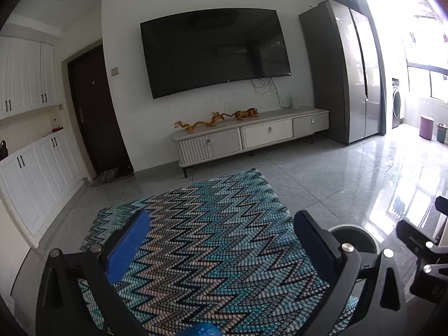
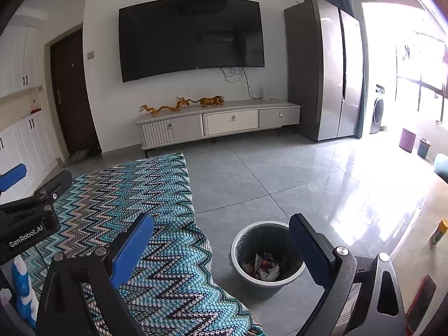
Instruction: Collect trash
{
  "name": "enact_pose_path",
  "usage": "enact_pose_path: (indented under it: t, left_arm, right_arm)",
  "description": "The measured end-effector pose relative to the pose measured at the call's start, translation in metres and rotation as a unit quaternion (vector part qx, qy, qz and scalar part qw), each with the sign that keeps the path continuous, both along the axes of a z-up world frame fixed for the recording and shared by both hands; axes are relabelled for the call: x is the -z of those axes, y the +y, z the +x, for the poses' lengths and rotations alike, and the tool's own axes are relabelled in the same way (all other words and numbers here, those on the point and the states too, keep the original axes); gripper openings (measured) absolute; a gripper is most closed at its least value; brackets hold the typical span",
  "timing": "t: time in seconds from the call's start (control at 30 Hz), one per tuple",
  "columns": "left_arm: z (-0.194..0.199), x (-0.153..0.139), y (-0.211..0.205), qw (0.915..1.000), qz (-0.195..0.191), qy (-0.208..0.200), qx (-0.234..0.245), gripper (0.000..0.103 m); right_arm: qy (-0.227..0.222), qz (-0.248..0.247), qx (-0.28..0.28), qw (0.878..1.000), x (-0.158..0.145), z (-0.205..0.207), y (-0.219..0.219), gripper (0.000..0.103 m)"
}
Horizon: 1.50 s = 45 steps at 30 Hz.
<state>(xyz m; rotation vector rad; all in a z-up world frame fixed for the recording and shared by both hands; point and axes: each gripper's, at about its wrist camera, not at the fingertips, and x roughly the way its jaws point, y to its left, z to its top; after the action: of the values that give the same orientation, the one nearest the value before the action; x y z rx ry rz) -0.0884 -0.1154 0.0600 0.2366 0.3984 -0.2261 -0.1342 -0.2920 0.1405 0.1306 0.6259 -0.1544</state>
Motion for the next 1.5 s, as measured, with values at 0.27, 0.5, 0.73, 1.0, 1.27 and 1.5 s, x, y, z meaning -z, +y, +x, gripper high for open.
enact_pose_path:
  t: [0.27, 0.5, 0.73, 1.0, 1.27, 1.5]
  left_arm:
    - [0.01, 0.018, 0.009, 0.9997, 0.002, 0.022, -0.008, 0.103]
    - [0.017, 0.033, 0.008, 0.9993, 0.007, 0.038, -0.005, 0.103]
    - [0.019, 0.039, 0.01, 0.9992, 0.003, 0.038, -0.008, 0.103]
    - [0.015, 0.039, 0.014, 0.9993, -0.002, 0.034, -0.011, 0.103]
    - [0.016, 0.039, 0.014, 0.9992, -0.008, 0.038, -0.006, 0.103]
    - [0.018, 0.042, 0.015, 0.9989, -0.012, 0.045, -0.006, 0.103]
  right_arm:
    - [0.01, 0.002, 0.005, 1.0, 0.012, 0.007, 0.001, 0.098]
    - [0.022, 0.002, 0.004, 1.0, 0.021, 0.016, 0.003, 0.098]
    - [0.025, 0.001, 0.004, 1.0, 0.027, 0.018, 0.005, 0.098]
    - [0.02, -0.003, -0.003, 1.0, 0.026, 0.017, 0.011, 0.098]
    - [0.013, -0.003, -0.005, 1.0, 0.024, 0.015, 0.011, 0.098]
    - [0.016, 0.0, -0.004, 1.0, 0.026, 0.016, 0.009, 0.098]
